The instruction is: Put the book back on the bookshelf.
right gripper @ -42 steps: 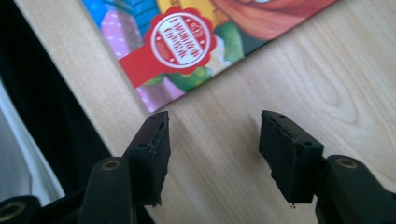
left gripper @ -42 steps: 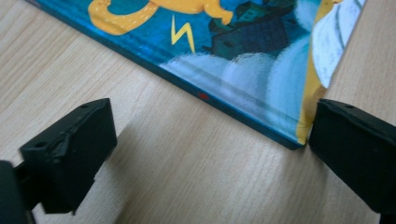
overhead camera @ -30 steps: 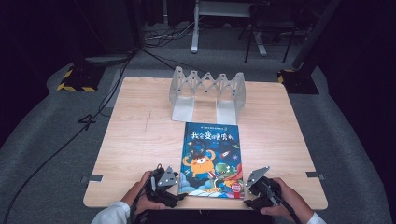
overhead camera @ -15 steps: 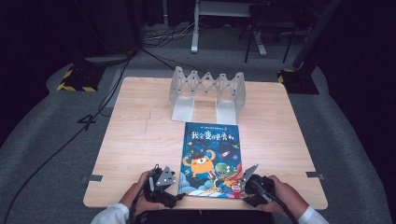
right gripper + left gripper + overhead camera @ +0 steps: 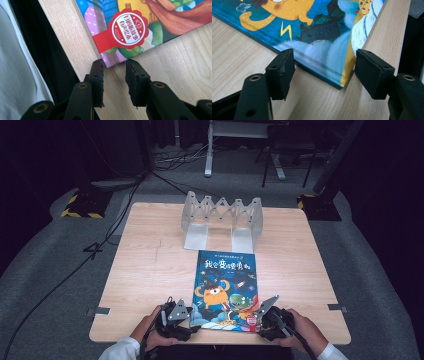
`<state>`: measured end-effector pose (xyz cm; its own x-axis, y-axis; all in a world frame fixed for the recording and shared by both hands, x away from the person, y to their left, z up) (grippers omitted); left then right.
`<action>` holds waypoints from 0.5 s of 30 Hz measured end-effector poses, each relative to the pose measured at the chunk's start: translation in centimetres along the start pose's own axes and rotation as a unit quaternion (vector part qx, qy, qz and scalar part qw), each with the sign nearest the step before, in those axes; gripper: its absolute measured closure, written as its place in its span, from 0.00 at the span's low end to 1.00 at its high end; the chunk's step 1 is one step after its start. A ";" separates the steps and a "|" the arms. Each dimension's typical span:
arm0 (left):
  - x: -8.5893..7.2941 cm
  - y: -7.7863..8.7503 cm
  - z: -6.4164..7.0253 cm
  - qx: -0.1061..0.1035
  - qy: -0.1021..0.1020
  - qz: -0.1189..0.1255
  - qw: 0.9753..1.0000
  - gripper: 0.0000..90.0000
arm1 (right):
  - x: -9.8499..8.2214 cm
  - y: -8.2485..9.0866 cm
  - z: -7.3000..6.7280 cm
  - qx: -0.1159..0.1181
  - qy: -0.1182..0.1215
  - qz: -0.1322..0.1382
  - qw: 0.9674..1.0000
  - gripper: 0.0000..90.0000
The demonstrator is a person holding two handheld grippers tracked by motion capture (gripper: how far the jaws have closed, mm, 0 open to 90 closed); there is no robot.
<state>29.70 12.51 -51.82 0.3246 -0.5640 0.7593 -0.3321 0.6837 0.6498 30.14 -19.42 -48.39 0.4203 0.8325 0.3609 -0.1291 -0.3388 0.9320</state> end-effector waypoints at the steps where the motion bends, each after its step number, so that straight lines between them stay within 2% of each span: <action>1: 0.0 0.0 0.0 0.000 -0.003 -0.001 1.000 0.37 | -0.1 0.0 0.0 0.001 -0.004 0.004 1.000 0.76; 5: 0.0 0.0 0.1 0.004 -0.004 -0.003 1.000 0.36 | -0.5 0.1 0.0 -0.001 -0.012 0.020 1.000 0.76; 6: 0.0 0.0 0.1 0.005 -0.005 -0.003 1.000 0.36 | -0.8 0.1 0.0 0.003 -0.025 0.037 0.999 0.75; 11: 0.0 0.0 0.2 0.006 -0.004 -0.003 1.000 0.36 | -1.3 0.1 0.1 0.012 -0.042 0.062 0.997 0.75; 12: 0.0 0.0 0.2 0.006 -0.003 -0.003 1.000 0.36 | -1.8 0.1 0.3 0.021 -0.058 0.084 0.995 0.76; 15: 0.0 0.0 0.1 0.005 -0.004 -0.003 1.000 0.36 | -2.2 0.1 0.2 0.020 -0.062 0.097 0.993 0.78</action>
<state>29.59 12.42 -51.82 0.3198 -0.5716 0.7556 -0.3387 0.6759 0.6546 29.39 -21.36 -49.05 0.4986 0.6906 0.5239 -0.1840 -0.5063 0.8425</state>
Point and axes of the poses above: each handheld gripper's, and its own axes: y roughly backward along the jaws, x roughly out of its top, z roughly to its right, the point moved 2 cm from there along -y, roughly forward along the jaws, and after that the axes turned 4 degrees about z, right-handed, at the moved point
